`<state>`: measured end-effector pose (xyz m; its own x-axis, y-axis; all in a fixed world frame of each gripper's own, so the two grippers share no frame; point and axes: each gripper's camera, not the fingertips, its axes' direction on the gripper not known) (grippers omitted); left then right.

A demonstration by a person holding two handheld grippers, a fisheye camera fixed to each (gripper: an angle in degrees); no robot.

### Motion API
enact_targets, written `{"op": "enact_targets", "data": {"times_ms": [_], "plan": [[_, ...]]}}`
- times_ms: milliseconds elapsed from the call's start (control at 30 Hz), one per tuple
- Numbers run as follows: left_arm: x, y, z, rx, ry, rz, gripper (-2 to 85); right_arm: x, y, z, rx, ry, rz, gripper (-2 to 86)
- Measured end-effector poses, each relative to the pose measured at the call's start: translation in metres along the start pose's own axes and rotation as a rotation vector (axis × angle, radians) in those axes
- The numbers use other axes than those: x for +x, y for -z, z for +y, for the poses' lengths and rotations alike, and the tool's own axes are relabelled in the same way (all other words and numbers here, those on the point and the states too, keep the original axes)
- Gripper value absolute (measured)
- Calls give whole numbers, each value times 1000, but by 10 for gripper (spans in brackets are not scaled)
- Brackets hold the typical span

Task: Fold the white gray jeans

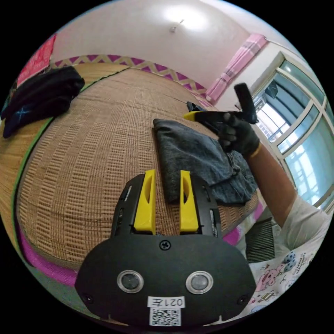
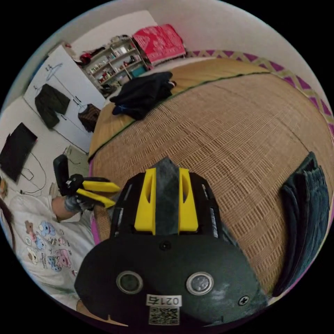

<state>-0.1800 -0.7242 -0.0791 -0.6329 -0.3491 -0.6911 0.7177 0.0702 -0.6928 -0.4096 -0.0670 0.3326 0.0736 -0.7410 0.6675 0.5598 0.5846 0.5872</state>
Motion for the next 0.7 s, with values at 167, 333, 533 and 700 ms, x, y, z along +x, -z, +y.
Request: {"op": "enact_targets", "data": {"times_ms": [167,333,533,700], "plan": [[-20,-2,-11,-40,9,33,77,32,-73,-57,-231,-59,-164,82],[-30,37,-11,30,-8,48,33,33,-46,-65,-113,-59,-210,39],[-71,36,-11,-22,105,115,38,58,-79,-48,-70,-181,-289,19],[-76,57,-9,-47,48,107,48,32,-20,-27,63,-90,-185,6]]}}
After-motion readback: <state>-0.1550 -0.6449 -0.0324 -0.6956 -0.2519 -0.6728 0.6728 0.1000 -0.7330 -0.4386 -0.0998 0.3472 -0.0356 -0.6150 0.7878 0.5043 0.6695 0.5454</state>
